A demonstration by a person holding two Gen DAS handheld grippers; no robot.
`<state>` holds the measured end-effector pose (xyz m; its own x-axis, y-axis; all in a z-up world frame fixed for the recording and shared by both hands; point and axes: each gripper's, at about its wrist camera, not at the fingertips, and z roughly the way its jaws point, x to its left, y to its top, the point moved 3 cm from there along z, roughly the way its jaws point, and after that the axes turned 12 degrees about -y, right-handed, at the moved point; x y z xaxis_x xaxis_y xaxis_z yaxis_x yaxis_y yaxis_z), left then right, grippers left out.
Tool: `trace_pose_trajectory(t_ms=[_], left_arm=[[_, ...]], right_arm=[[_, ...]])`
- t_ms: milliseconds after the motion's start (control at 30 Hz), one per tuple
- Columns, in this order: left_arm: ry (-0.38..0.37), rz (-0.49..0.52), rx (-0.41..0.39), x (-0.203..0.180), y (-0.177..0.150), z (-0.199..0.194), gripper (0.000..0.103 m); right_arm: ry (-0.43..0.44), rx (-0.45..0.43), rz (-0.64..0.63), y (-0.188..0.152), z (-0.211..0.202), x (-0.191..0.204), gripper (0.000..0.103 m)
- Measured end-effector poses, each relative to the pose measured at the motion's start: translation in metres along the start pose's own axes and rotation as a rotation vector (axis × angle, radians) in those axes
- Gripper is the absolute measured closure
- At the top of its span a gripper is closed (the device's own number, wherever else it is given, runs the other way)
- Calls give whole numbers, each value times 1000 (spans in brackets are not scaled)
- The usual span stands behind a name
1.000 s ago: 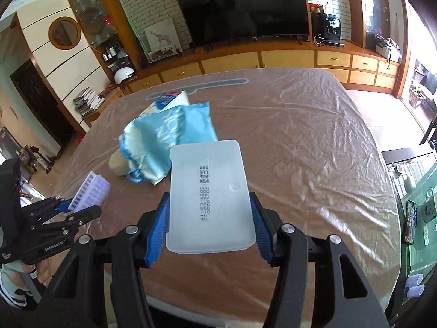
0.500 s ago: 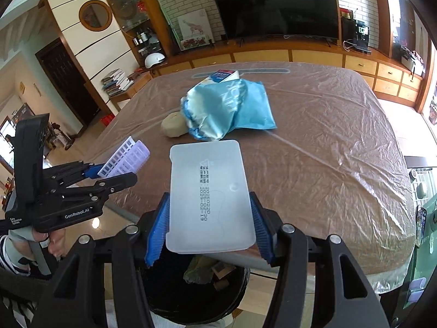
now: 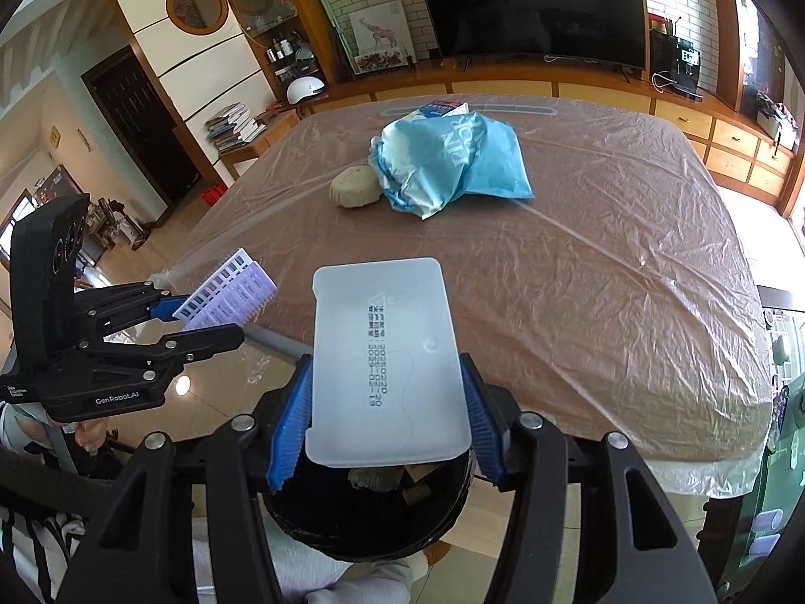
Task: Collect trash
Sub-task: 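Lift the lid and comb and carry both over the black bin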
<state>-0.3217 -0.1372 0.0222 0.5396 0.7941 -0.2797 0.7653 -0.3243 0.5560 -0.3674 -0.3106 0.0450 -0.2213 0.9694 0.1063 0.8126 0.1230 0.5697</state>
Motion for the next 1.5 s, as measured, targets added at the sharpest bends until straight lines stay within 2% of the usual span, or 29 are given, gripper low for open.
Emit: trace_pose_trajectory(t_ms=[667,1133,1500], left_arm=[[-79,80,96,-28,-46,-2,58],[-60,71,186,-23,-74,19,58],[-30,55,233,-14,-85,43,58]], right_arm=[[60,72,-89,-40,-7,27,49],[44,144,-169,-69,11,38,49],[42,186,-221,-78,36,48,49]])
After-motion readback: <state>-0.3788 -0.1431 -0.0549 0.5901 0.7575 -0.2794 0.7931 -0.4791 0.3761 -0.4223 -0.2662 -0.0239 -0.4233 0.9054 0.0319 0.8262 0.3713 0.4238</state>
